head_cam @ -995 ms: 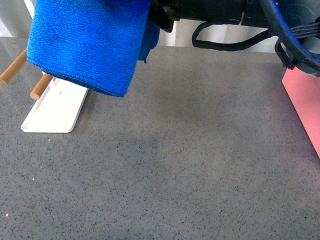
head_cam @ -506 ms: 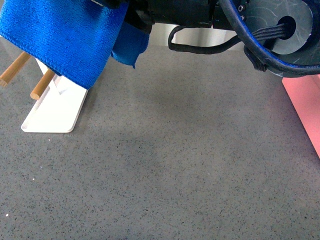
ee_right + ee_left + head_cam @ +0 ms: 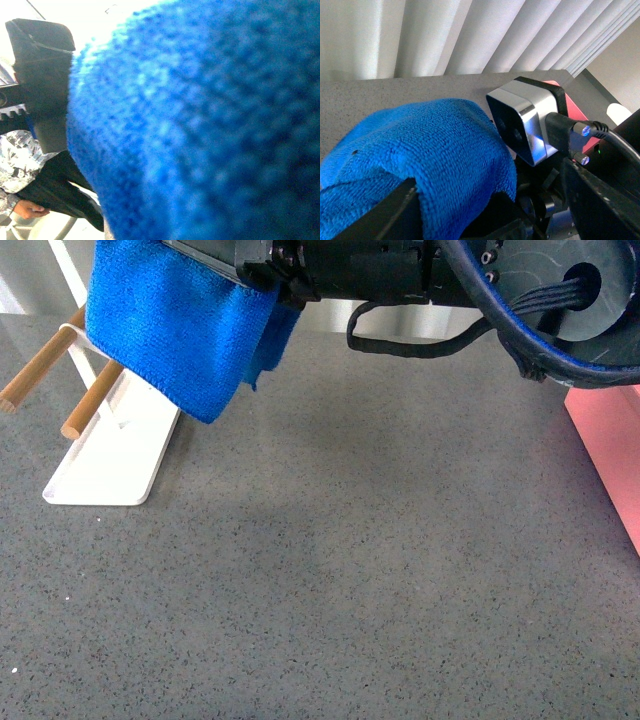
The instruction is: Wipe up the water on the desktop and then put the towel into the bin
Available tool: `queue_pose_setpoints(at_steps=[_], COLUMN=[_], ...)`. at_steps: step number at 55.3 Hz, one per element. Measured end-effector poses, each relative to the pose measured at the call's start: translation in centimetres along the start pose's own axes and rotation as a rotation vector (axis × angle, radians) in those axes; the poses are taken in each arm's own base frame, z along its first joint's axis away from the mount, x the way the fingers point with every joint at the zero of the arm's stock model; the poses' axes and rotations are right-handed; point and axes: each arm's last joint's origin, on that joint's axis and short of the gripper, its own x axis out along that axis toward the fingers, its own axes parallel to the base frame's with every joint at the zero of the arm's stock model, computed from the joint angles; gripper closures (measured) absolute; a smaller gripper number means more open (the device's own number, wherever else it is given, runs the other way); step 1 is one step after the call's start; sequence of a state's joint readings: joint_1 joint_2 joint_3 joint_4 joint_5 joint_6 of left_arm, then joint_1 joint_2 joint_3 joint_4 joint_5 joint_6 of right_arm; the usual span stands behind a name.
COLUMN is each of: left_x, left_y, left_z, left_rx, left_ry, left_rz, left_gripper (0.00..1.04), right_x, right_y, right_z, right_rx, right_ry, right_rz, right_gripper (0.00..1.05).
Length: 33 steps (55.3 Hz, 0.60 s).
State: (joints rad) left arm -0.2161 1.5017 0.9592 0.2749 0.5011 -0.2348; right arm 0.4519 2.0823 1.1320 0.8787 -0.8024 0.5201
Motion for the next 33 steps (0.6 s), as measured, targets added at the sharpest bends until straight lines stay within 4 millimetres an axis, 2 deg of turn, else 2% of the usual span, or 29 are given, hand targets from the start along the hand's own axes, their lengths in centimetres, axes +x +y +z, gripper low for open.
queue_pose_setpoints(at_steps=[9, 21, 25, 29, 33], left_x=[0.0, 0.0, 0.1, -0.7, -3.2], left_y=[0.0, 0.0, -0.3, 0.0, 0.4], left_z=[0.0, 0.0, -0.2, -0.9, -2.6], left_rx=[0.000, 0.001, 0.096, 0.172, 0.217], left_ry=[0.000, -0.003, -0.118, -0.242, -0.357], left_rz=[0.000, 0.008, 0.174, 0.372, 0.610], left_gripper=[0.05, 0.07, 0.14, 0.23, 0.39], right_x=[-0.6, -1.1, -1.4, -1.5, -1.7], right_y=[-0.1, -0.3, -0.3, -0.2, -0.2], right_z=[0.4, 0.5, 0.5, 0.6, 0.6], right_rx=[-0.015, -0.029, -0.031, -0.039, -0.045], right_ry=[0.004, 0.016, 0.022, 0.023, 0.026], right_rz=[-0.015, -0.035, -0.040, -0.041, -0.045], right_gripper=[0.99, 0.99, 0.99, 0.99, 0.99])
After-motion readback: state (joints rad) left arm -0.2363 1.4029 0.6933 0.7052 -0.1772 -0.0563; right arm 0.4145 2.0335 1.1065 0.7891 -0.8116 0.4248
